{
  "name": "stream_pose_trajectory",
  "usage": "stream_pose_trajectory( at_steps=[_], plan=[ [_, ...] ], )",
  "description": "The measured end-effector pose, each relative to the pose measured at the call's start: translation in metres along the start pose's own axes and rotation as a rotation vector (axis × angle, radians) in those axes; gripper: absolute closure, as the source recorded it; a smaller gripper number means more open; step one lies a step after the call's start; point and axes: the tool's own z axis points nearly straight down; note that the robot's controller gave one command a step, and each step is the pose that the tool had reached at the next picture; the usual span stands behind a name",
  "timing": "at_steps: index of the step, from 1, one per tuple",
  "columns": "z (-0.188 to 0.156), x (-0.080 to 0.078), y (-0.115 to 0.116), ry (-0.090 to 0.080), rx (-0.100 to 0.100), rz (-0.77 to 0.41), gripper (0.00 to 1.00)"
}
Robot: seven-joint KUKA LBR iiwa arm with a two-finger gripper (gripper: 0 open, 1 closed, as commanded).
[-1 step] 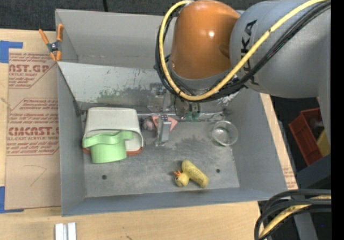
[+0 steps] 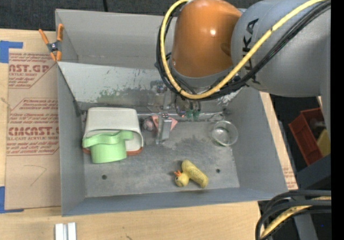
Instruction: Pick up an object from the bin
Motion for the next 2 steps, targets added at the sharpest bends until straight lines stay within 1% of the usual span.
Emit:
stream_pose_trajectory(
  at_steps=[1, 2],
  plan=[
    [0.056, 0.003, 0.028, -0.004, -0.001, -0.017, 0.00],
    [0.083, 0.000, 0.077, 0.005, 0.001, -0.064, 0.00]
  ],
)
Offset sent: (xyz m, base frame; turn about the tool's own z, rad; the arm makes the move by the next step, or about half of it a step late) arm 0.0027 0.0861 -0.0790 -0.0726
